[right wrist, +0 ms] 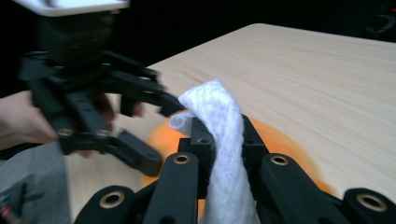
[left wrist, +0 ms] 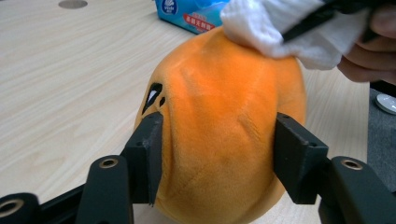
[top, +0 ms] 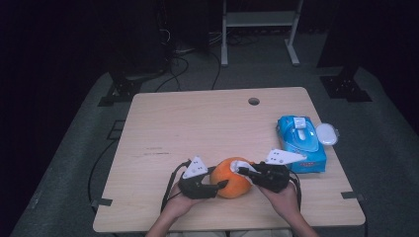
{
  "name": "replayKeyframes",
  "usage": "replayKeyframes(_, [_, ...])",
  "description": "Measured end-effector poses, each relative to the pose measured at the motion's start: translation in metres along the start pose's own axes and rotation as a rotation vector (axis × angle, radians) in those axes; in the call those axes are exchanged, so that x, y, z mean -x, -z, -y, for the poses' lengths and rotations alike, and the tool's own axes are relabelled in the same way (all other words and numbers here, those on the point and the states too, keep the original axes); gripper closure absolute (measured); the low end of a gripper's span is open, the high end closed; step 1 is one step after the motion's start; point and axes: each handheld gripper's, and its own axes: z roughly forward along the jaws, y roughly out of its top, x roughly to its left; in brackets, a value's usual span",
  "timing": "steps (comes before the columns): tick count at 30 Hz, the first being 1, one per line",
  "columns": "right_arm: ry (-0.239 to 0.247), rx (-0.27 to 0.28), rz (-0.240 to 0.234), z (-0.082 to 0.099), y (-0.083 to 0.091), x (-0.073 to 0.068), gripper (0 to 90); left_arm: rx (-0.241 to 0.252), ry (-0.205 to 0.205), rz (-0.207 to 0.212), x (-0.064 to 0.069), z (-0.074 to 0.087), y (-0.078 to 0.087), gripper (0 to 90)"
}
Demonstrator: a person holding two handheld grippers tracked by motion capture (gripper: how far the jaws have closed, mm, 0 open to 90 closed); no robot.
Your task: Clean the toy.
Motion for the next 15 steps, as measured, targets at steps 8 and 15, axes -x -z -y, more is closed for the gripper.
replayKeyframes(8, [-0.031, 0.019, 0.02, -0.002, 0.001, 0.003, 80.4, 0.022, -0.054, -0.116, 0.008, -0.007, 0.006, 43.2])
replayKeyframes(15, [-0.073, -0.018, 0.005, 0.011, -0.006, 0.012, 80.6, 0.013, 0.047, 0.039, -0.003, -0.004, 0.007, 34.3])
